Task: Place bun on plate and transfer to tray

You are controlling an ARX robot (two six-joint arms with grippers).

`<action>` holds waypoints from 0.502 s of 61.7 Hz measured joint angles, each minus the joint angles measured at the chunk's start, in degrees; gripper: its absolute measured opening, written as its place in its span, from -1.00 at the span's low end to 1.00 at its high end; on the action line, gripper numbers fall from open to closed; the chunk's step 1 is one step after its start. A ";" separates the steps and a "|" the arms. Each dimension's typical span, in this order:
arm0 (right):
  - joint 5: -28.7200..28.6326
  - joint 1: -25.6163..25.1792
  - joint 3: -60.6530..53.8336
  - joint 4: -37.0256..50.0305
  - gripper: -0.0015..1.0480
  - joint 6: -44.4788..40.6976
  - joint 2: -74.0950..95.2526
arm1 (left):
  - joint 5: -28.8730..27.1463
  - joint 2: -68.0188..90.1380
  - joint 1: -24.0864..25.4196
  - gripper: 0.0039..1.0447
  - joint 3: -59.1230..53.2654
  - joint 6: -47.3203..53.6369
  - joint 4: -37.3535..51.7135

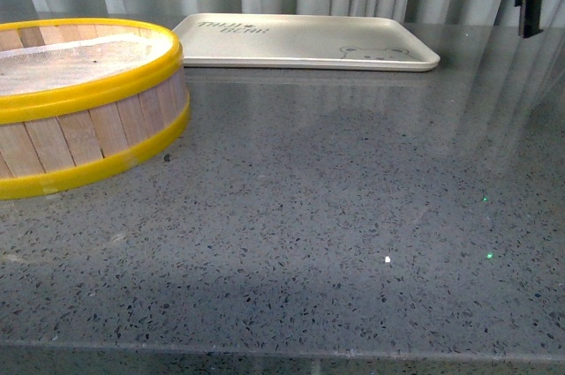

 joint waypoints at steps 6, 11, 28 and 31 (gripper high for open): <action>0.92 1.03 4.28 -2.12 -0.95 0.48 2.27 | 0.02 0.00 0.00 0.88 0.00 0.00 0.00; 1.09 1.38 8.07 -4.39 -0.95 1.33 4.55 | 0.00 0.00 0.00 0.88 0.00 0.00 0.00; 1.57 -0.13 17.59 -9.55 -0.95 1.66 11.80 | 0.02 0.00 0.00 0.88 0.00 0.00 0.00; 1.75 -0.28 17.70 -9.57 -0.96 1.66 12.26 | 0.00 0.00 0.00 0.88 0.00 0.00 0.00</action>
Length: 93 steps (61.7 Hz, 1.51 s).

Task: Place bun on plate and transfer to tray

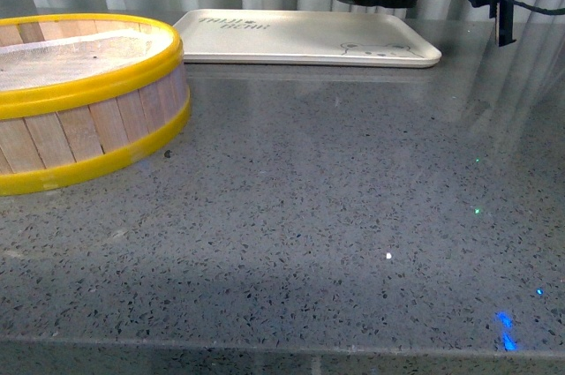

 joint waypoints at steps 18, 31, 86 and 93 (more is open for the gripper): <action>-1.46 0.46 8.50 -4.28 -0.95 -0.79 5.38 | 0.00 0.00 0.00 0.88 0.00 0.00 0.00; -2.54 1.75 14.60 -8.11 -0.95 -2.05 10.14 | 0.02 0.00 0.00 0.88 0.00 0.00 0.00; -3.87 2.23 15.89 -12.72 0.44 -3.93 10.27 | 0.02 0.00 0.00 0.88 0.00 0.00 0.00; -3.58 2.25 14.75 -12.66 0.77 -3.69 8.79 | 0.02 0.00 0.00 0.88 0.00 0.00 0.00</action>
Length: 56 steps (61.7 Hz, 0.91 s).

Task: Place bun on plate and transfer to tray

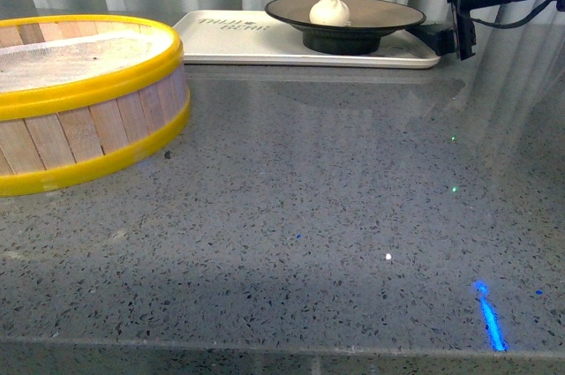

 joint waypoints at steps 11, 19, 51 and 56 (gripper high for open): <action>0.42 -0.09 -3.87 1.84 0.83 0.92 -2.93 | -0.02 0.00 0.00 0.88 0.00 0.00 0.00; 0.70 -0.68 -9.68 3.65 0.84 1.81 -6.08 | 0.00 0.00 0.00 0.88 0.00 0.00 0.00; 6.38 -8.44 -34.34 6.62 0.84 2.82 -23.71 | 0.00 0.00 0.00 0.88 0.00 0.00 0.00; 8.81 -10.88 -40.87 7.32 0.84 -0.24 -29.94 | 0.00 0.00 0.00 0.88 0.00 0.00 0.00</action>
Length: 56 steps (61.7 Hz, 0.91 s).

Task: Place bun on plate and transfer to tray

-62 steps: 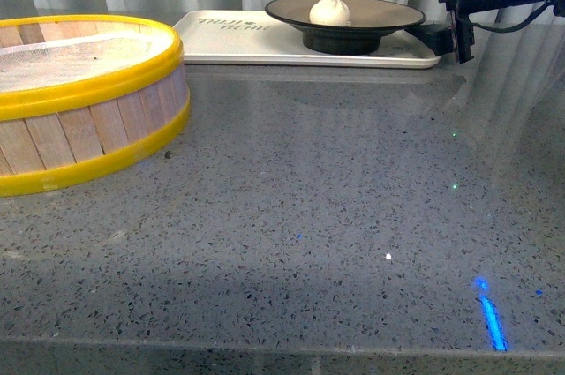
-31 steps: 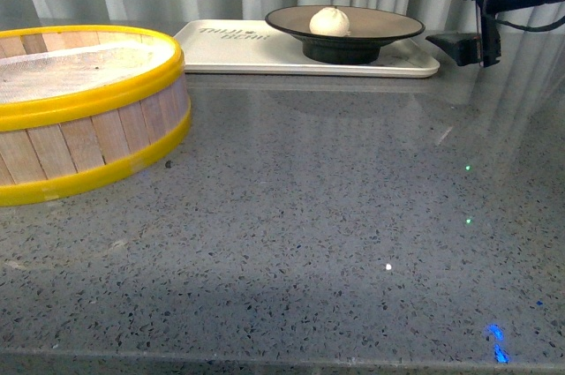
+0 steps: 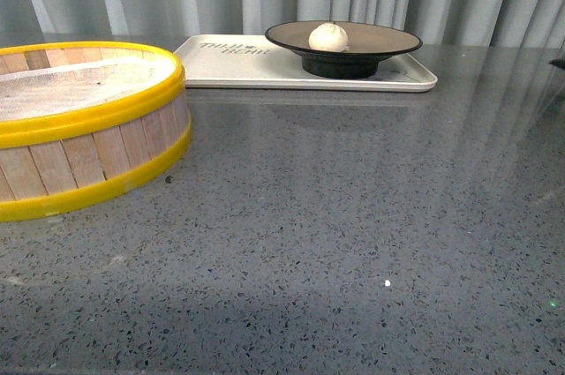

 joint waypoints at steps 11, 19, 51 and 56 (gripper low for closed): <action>8.39 -4.07 -14.03 1.36 0.84 -10.69 -14.40 | 0.00 0.00 0.00 0.88 0.00 0.00 0.00; 18.93 -5.88 -29.42 0.79 0.84 -23.69 -30.95 | -0.02 0.00 0.00 0.88 0.00 0.00 0.00; 6.60 -2.29 -68.59 7.32 -0.37 -70.23 -79.78 | -0.04 0.00 0.00 0.88 0.00 0.00 0.00; 8.66 -0.33 -71.10 7.39 -0.71 -70.88 -82.42 | -0.02 0.00 0.00 0.88 0.00 0.00 0.00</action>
